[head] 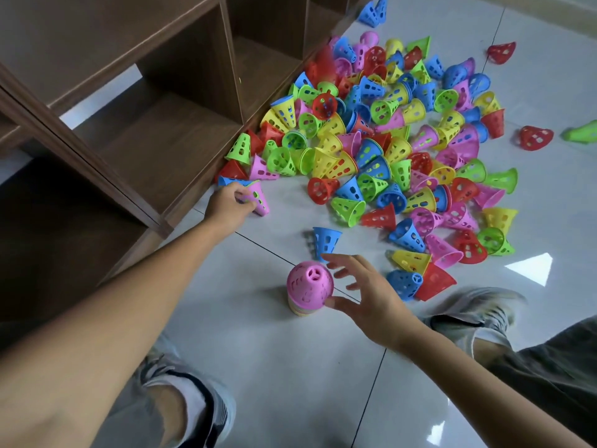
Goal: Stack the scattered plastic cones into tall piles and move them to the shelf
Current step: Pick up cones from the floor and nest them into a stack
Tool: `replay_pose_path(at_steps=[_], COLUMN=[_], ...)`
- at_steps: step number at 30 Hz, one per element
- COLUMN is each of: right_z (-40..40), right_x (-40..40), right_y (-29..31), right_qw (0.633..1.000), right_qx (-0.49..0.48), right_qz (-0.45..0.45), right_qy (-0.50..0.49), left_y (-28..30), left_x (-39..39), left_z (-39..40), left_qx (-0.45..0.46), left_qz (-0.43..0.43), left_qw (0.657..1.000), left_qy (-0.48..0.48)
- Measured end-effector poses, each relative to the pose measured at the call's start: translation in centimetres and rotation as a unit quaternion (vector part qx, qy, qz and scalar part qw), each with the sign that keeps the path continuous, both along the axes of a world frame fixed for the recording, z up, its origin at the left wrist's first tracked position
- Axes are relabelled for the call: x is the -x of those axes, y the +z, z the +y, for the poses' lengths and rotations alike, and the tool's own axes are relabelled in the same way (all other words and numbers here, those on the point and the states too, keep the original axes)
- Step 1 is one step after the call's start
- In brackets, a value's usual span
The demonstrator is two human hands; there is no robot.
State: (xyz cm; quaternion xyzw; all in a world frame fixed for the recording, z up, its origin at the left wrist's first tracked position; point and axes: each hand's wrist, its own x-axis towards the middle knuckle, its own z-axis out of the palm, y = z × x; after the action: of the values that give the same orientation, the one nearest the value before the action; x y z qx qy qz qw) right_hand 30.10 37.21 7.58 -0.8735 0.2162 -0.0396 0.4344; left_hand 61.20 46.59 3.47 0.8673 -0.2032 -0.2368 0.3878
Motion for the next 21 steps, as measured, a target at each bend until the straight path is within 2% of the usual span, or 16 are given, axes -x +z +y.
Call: replay_pose_path(at_steps=[3,8,12,16,21], right_z=[-1.1,-3.2,-5.6,-7.8,-8.8], right_x=[-0.1,0.0,1.6,3.7,5.8], right_y=[-0.5,-1.1,-2.8,-4.5,-6.4], right_qw=[0.999,0.994,0.990,0.964,0.933], right_qx=[-0.040,-0.067,0.032,0.144,0.158], right_qz=[0.032,0.090,0.129,0.150,0.222], right_qy=[0.005,-0.005,-0.055,-0.165,-0.234], left_y=[-0.8,-2.3,-3.5,-4.2,-5.0], left_x=[-1.0,-1.4,-1.5,-1.9,-1.7], left_z=[-0.4,-0.5,-0.5,-0.9,-1.1], left_qx=[-0.034,-0.063,-0.087,-0.086,-0.098], left_qz=[-0.068,-0.086,-0.088,-0.082,-0.082], left_qw=[0.997,0.993,0.989,0.990,0.988], left_qy=[-0.004,-0.049,-0.077,-0.074,-0.087])
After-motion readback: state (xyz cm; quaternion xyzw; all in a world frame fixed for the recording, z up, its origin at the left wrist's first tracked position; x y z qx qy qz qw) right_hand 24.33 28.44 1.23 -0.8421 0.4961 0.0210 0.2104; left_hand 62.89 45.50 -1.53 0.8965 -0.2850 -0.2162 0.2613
